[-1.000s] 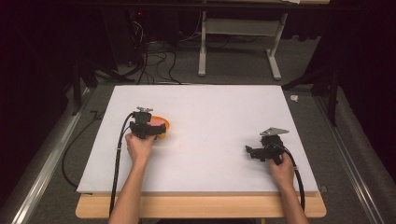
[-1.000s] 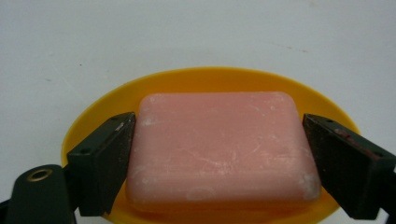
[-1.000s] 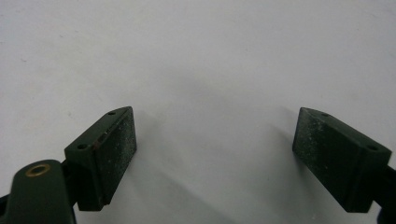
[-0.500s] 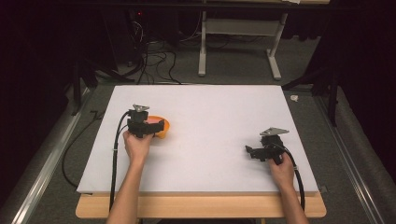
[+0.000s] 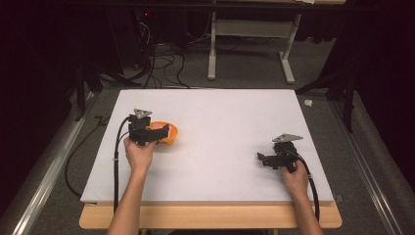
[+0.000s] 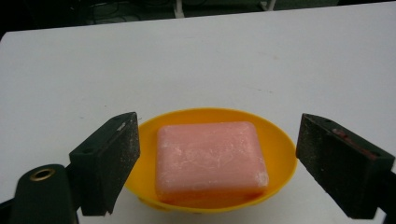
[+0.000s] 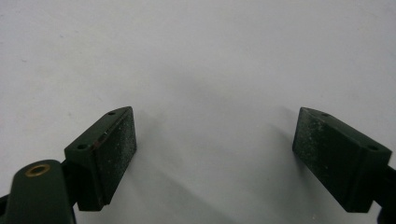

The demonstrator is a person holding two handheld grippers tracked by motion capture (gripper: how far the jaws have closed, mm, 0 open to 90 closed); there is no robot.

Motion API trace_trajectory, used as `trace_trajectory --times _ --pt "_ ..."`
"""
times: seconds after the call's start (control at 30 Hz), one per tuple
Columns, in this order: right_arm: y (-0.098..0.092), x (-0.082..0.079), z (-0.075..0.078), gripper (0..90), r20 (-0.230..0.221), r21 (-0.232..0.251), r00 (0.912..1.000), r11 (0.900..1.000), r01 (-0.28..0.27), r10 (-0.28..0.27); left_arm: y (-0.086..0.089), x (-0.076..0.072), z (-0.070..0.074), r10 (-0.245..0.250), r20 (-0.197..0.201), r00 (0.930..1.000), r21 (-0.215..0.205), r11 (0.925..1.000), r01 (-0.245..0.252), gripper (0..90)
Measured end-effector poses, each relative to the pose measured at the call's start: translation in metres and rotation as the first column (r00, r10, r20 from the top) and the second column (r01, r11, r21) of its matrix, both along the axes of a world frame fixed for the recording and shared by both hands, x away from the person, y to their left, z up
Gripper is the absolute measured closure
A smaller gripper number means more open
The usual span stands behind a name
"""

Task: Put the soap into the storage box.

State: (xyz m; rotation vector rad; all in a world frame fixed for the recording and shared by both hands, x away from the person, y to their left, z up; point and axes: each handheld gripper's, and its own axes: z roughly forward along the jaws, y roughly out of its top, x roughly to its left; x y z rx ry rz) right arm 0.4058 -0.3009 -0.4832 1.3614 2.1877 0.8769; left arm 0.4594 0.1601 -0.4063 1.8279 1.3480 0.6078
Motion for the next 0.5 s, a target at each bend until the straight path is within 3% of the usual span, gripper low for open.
trace_trajectory --times 0.17,0.5 --pt "0.0 0.0 0.0 14.2 -0.002 0.003 1.0 1.0 0.002 -0.002 0.001 -0.011 0.005 -0.031 0.023 0.9992 -0.025 0.9992 0.032 14.6" --pt "0.0 0.0 0.0 14.2 -0.001 0.002 1.0 1.0 0.001 -0.001 0.006 -0.029 0.007 -0.088 0.034 0.9955 -0.029 0.9956 0.089 14.8"
